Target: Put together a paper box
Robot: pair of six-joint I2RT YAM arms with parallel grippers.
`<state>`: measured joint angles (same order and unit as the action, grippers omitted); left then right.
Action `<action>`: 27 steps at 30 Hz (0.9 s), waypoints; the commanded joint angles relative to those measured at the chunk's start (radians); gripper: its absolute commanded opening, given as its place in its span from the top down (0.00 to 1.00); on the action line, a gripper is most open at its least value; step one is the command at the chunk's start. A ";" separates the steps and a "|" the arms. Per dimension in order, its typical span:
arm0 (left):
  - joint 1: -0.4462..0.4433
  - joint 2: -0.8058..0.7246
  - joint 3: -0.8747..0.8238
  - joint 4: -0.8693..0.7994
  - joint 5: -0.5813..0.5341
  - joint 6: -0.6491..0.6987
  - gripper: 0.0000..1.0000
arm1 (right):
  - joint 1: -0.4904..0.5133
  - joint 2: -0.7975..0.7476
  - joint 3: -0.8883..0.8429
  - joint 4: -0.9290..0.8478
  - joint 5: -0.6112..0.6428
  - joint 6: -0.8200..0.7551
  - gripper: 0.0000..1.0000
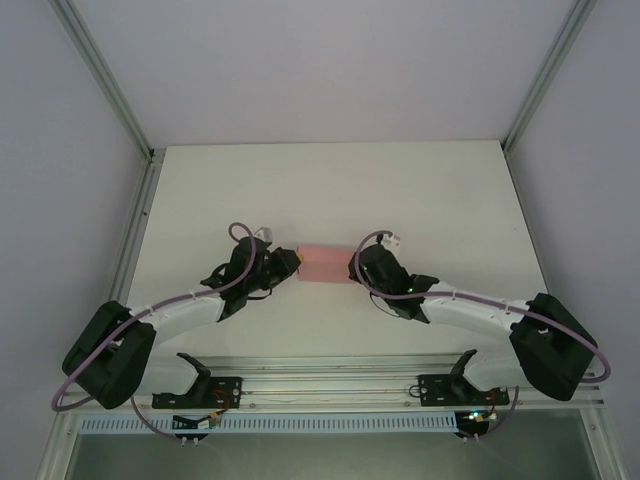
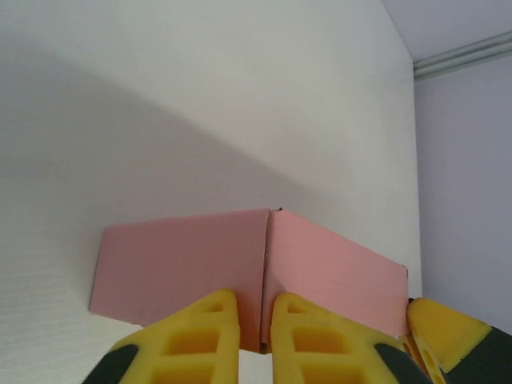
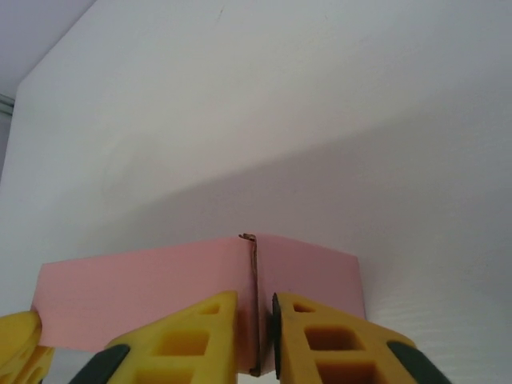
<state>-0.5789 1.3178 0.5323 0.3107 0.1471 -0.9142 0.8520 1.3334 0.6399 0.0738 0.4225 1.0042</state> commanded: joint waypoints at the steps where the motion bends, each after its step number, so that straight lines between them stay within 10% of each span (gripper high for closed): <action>1: -0.004 0.058 0.001 -0.242 0.038 0.046 0.82 | -0.003 0.065 -0.009 -0.304 -0.105 -0.061 0.78; 13: -0.007 0.005 0.220 -0.403 -0.055 0.188 0.37 | -0.060 0.090 0.271 -0.403 -0.042 -0.246 0.58; 17: -0.006 -0.019 0.314 -0.467 -0.085 0.251 0.00 | -0.081 0.077 0.353 -0.406 -0.043 -0.338 0.46; 20: -0.005 -0.058 0.389 -0.553 -0.156 0.322 0.00 | -0.095 0.061 0.403 -0.400 -0.078 -0.465 0.28; 22: 0.000 -0.093 0.439 -0.664 -0.274 0.386 0.00 | -0.111 0.046 0.415 -0.360 -0.179 -0.608 0.04; 27: 0.109 -0.211 0.407 -0.801 -0.523 0.393 0.00 | -0.138 0.052 0.413 -0.339 -0.656 -1.256 0.00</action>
<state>-0.5415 1.1641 0.9710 -0.3363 -0.1894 -0.5625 0.7181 1.3849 1.0336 -0.2604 0.0750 0.2085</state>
